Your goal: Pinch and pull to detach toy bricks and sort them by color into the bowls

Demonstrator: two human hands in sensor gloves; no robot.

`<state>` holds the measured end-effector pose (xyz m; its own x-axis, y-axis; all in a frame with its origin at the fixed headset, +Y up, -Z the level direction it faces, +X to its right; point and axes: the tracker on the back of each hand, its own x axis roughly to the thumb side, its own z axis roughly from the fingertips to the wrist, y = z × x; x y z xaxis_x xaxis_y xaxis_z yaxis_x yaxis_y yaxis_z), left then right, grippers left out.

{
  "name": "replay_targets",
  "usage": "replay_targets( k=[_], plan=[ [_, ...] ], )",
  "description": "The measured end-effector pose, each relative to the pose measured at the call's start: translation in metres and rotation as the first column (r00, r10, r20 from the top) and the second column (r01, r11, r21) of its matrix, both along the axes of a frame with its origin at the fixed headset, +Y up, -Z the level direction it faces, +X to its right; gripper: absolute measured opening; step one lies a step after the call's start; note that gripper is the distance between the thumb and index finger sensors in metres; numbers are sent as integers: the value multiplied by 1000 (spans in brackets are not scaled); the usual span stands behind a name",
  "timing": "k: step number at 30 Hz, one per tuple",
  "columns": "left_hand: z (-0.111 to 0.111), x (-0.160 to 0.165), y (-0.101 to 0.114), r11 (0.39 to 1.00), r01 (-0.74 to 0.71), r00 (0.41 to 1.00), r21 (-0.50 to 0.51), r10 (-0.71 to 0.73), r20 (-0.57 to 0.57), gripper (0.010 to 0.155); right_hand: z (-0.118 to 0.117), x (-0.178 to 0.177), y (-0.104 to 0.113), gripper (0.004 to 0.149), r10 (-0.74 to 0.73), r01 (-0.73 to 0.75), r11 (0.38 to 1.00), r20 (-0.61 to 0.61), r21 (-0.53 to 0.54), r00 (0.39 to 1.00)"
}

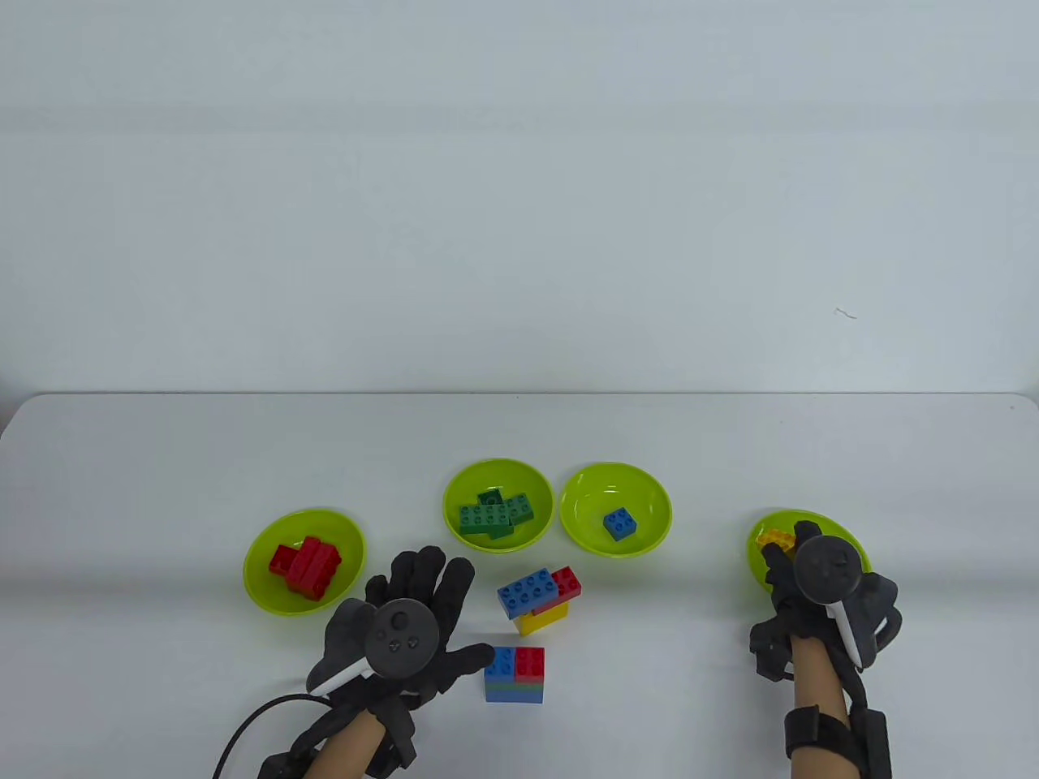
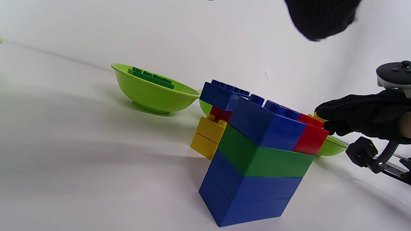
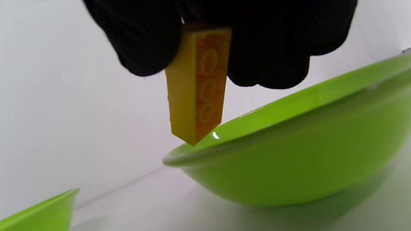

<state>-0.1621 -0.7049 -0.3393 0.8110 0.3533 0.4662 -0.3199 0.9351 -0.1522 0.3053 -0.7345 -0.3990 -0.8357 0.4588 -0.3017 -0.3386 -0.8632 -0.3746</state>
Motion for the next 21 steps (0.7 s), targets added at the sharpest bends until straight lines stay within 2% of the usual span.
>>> replay_targets(
  k=[3, 6, 11, 16, 21],
  plan=[
    [0, 0, 0, 1000, 3, 1000, -6, -3, 0, 93, 2, 3, -1, 63, -12, 12, 1000, -1, 7, 1000],
    [0, -1, 1, 1000, 2, 1000, -2, -2, -2, 93, 7, 3, 8, 68, 4, -3, 999, -38, 32, 999],
    [-1, 1, 1, 1000, 3, 1000, -1, -3, 5, 93, 22, -15, 38, 72, 132, -112, 989, -237, 95, 962],
    [0, 2, 1, 1000, 4, 1000, 2, -4, 13, 93, 48, -53, 66, 78, 137, -118, 991, -486, 70, 863],
    [1, 4, 1, 1000, 7, 1000, 1, -7, 23, 93, 67, -86, 70, 84, 32, -47, 999, -646, -7, 763]
  ],
)
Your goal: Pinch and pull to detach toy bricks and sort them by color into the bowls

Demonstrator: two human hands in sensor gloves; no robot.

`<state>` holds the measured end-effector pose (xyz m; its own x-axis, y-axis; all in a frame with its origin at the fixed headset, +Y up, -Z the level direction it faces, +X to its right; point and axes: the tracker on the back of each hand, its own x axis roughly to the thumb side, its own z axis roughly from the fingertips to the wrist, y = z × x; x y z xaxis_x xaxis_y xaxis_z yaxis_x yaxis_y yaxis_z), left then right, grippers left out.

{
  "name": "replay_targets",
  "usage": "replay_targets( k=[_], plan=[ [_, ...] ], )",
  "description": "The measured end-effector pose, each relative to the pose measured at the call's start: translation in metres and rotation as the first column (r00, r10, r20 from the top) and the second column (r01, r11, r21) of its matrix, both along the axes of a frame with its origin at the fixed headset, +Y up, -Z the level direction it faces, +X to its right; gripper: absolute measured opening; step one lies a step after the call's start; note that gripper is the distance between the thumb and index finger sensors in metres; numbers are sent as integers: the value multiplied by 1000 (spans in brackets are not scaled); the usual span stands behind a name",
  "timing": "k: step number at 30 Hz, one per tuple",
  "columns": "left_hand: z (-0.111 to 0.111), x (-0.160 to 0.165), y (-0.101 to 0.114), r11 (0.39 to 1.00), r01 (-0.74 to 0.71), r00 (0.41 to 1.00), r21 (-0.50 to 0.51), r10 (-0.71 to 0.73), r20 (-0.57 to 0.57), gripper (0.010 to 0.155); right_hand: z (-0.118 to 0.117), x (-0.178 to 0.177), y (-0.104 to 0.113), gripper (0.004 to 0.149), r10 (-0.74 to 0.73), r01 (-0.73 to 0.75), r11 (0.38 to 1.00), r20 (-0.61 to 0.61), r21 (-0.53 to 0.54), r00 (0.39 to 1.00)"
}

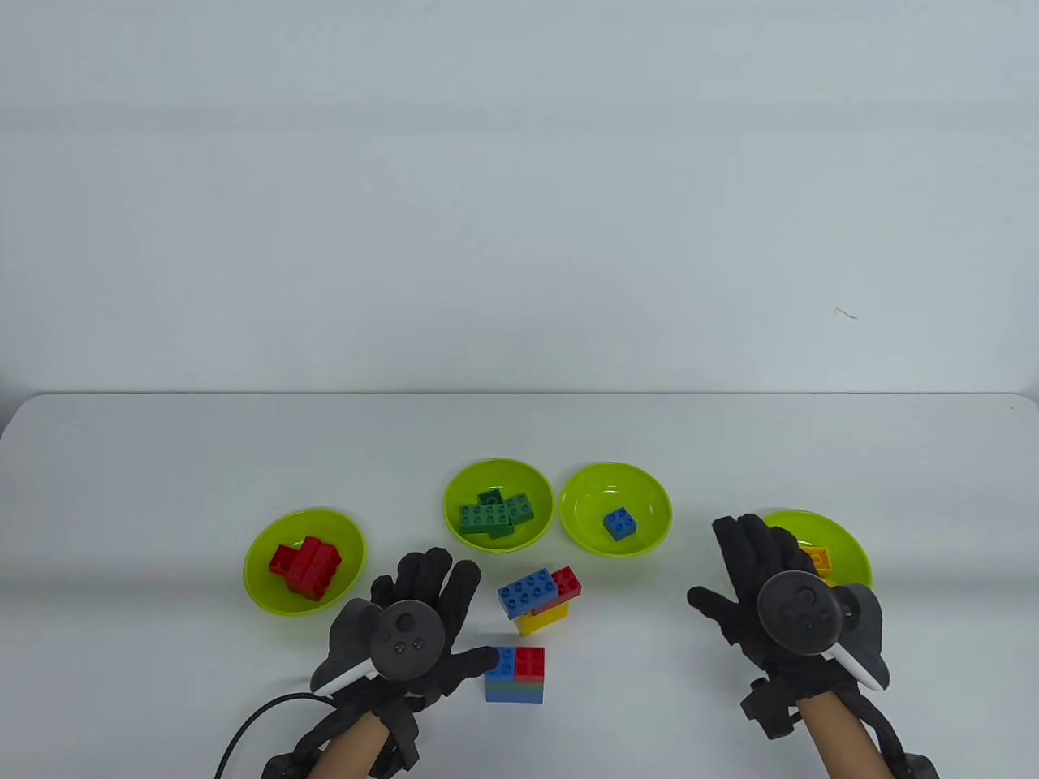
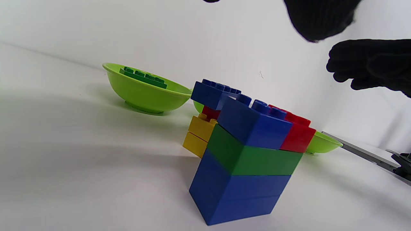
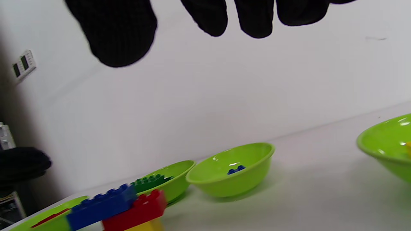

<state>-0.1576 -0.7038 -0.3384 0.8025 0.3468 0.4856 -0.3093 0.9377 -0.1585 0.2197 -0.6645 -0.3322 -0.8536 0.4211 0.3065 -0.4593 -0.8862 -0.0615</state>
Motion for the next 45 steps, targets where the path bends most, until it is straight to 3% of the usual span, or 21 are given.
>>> replay_targets(
  k=[10, 18, 28, 34, 42, 45],
  plan=[
    [2, 3, 0, 1000, 2, 1000, -17, -2, 29, 93, 12, -33, -27, 91, 52, -77, 984, -156, -160, 986],
    [7, 18, 2, 1000, 13, 995, 1, -13, 95, 92, 19, -30, -27, 90, 69, -87, 990, -147, -114, 987],
    [9, 38, -24, 993, 114, 982, -17, -110, 152, 83, 21, -35, -30, 89, 66, -86, 989, -165, -118, 984],
    [9, 42, -36, 990, 131, 983, 60, -138, 121, 72, 22, -37, -31, 89, 64, -85, 989, -172, -118, 983],
    [8, 42, -35, 992, 71, 988, 109, -84, 126, 64, 23, -42, -31, 89, 22, -50, 990, -200, -134, 980],
    [8, 42, -25, 991, 27, 990, 128, -44, 130, 64, 24, -47, -27, 89, -31, 0, 990, -218, -142, 975]
  ],
)
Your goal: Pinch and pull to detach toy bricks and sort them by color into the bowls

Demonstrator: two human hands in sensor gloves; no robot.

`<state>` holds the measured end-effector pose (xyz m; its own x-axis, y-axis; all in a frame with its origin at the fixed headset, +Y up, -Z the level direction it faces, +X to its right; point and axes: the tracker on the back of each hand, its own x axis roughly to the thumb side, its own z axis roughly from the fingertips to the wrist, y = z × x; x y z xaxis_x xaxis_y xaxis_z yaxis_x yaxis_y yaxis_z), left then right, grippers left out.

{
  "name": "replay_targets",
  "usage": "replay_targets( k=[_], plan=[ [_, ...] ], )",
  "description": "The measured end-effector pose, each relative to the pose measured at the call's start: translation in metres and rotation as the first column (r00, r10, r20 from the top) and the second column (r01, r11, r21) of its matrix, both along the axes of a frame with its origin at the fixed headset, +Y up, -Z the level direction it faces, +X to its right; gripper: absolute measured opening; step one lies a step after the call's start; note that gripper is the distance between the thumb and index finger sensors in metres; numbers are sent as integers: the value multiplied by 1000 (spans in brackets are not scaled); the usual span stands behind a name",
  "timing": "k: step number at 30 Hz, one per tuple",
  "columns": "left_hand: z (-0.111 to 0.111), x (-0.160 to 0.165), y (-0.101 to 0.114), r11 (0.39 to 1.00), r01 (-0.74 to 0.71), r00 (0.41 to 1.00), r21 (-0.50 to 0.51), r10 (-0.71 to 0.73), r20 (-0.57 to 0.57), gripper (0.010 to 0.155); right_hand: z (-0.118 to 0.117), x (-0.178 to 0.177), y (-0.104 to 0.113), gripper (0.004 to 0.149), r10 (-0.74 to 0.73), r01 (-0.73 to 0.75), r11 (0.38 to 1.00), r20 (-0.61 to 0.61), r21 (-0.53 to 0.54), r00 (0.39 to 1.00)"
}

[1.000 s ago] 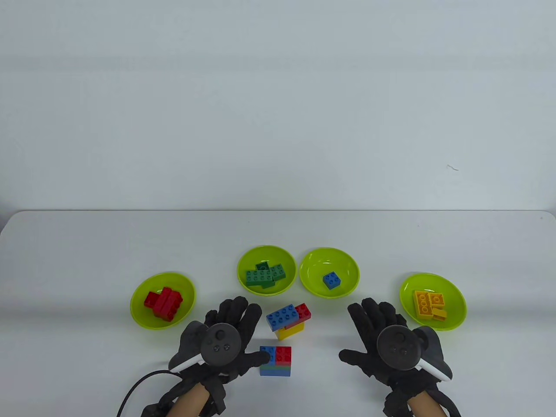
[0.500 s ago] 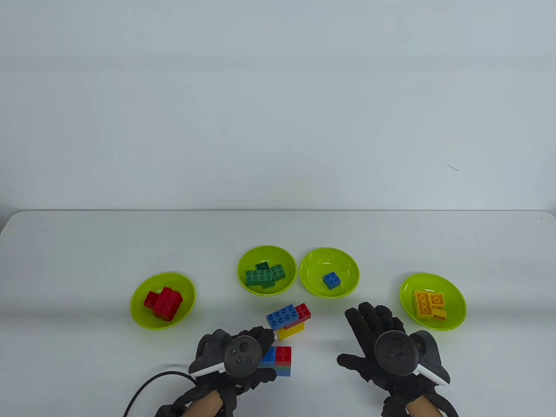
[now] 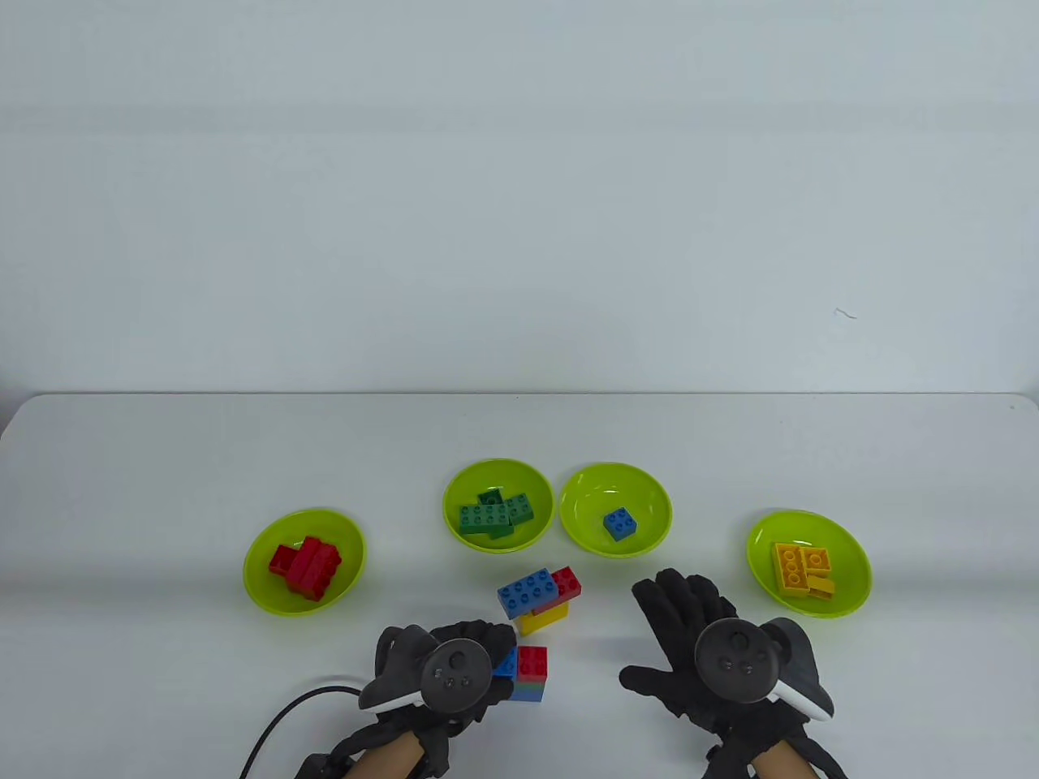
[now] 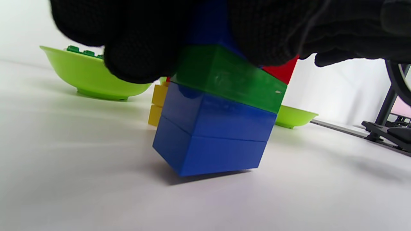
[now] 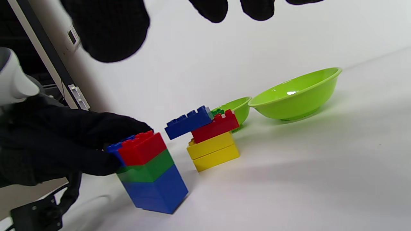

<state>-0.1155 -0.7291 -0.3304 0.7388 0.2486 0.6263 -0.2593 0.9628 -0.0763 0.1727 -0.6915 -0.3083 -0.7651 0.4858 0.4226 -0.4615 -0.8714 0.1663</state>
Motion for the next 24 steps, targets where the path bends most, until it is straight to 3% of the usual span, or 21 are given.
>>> replay_targets(
  k=[7, 12, 16, 24],
  plan=[
    [4, 2, 44, 985, -141, 990, 100, 140, 22, 64, -4, -21, 11, 90, -186, 187, 982, -60, 11, 981],
    [9, 4, 71, 962, -241, 970, 130, 236, 56, 63, -10, -42, 9, 89, -318, 314, 948, -104, -57, 942],
    [13, 6, 83, 947, -294, 955, 133, 284, 86, 63, -11, -53, 0, 85, -379, 368, 924, -119, -106, 918],
    [17, 12, 82, 938, -334, 940, 95, 324, 109, 64, -8, -45, -9, 63, -450, 449, 893, -86, -31, 889]
  ],
)
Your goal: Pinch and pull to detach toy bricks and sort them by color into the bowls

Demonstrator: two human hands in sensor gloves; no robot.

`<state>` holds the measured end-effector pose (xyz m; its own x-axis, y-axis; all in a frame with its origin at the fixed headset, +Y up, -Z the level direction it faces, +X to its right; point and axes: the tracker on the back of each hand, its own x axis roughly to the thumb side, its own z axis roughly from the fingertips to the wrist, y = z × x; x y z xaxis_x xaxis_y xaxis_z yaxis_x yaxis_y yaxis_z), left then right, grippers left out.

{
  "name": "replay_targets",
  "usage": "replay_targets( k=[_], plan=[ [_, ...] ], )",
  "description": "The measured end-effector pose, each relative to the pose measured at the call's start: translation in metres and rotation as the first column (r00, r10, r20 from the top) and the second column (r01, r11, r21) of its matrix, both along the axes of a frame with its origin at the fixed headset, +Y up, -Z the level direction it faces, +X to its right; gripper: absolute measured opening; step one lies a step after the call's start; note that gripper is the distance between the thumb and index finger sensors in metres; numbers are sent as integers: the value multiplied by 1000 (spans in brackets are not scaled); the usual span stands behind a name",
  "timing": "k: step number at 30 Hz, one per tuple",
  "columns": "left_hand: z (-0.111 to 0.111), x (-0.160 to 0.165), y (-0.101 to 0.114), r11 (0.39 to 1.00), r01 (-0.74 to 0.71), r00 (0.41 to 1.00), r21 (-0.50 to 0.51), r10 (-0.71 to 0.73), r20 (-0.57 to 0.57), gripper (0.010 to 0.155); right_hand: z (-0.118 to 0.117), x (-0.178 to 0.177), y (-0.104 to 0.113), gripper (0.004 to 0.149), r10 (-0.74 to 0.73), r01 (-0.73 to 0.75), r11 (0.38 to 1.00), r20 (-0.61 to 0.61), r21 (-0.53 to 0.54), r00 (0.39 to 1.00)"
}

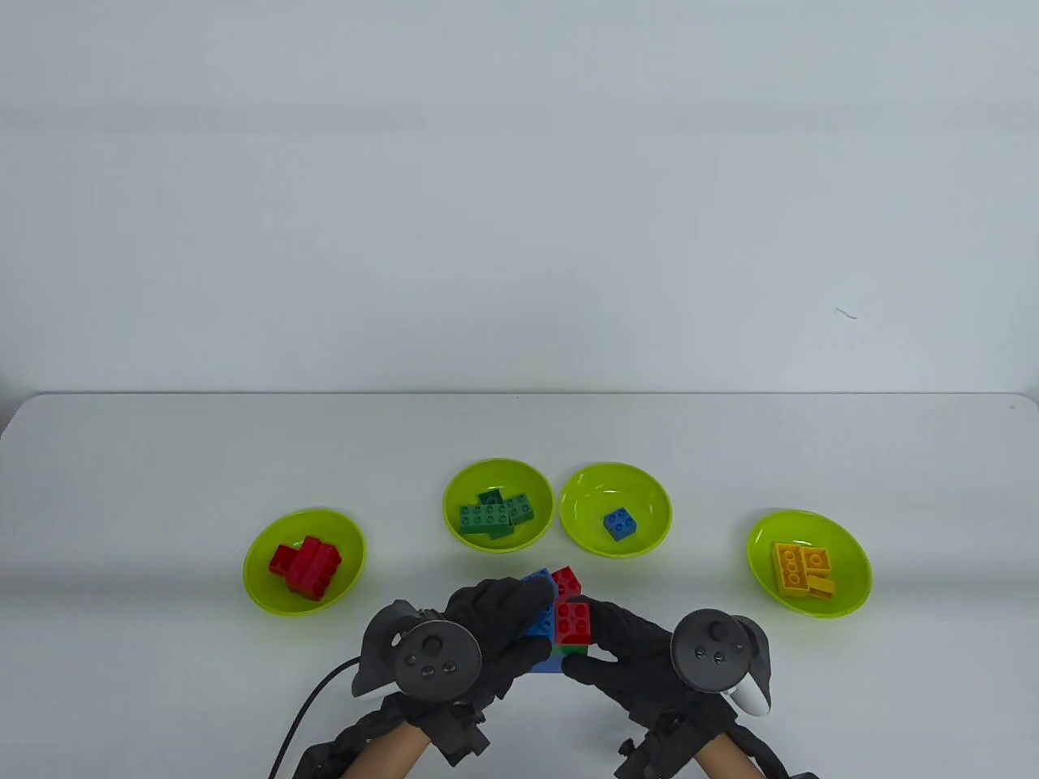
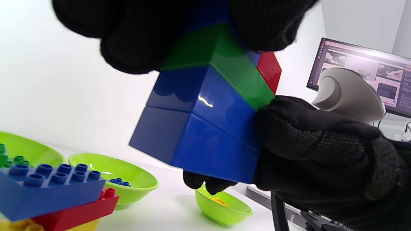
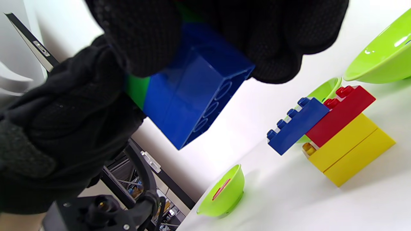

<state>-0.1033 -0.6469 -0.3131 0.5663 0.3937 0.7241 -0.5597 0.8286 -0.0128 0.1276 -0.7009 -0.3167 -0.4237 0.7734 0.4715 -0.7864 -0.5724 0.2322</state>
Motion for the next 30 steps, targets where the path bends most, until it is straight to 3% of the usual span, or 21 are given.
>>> replay_targets(
  k=[3, 6, 9, 14, 21, 26, 30],
  plan=[
    [-2, -1, -3, 999, -44, 999, -28, 44, 6, 66, 2, 3, 0, 63, -21, 21, 1000, 27, 15, 999],
    [-5, -6, -11, 991, -103, 995, -89, 103, 0, 82, 3, 5, 2, 63, -46, 45, 999, 40, 17, 998],
    [-9, -9, -25, 974, -170, 985, -147, 171, -6, 85, 4, 6, 3, 63, -58, 57, 998, 41, 23, 997],
    [-7, -8, -48, 931, -275, 959, -238, 282, -5, 77, 6, 6, 3, 63, -74, 73, 997, 31, 23, 997],
    [-3, -6, -49, 908, -347, 935, -234, 353, -18, 67, 8, 5, 4, 63, -79, 78, 997, 17, 26, 997],
    [-2, -2, -52, 925, -324, 944, -200, 329, -11, 67, 9, 5, 23, 74, -83, 80, 992, 27, 97, 996],
    [0, 5, -59, 933, -280, 957, -225, 289, 9, 67, 12, 2, 41, 73, -14, 6, 988, 54, 151, 998]
  ],
)
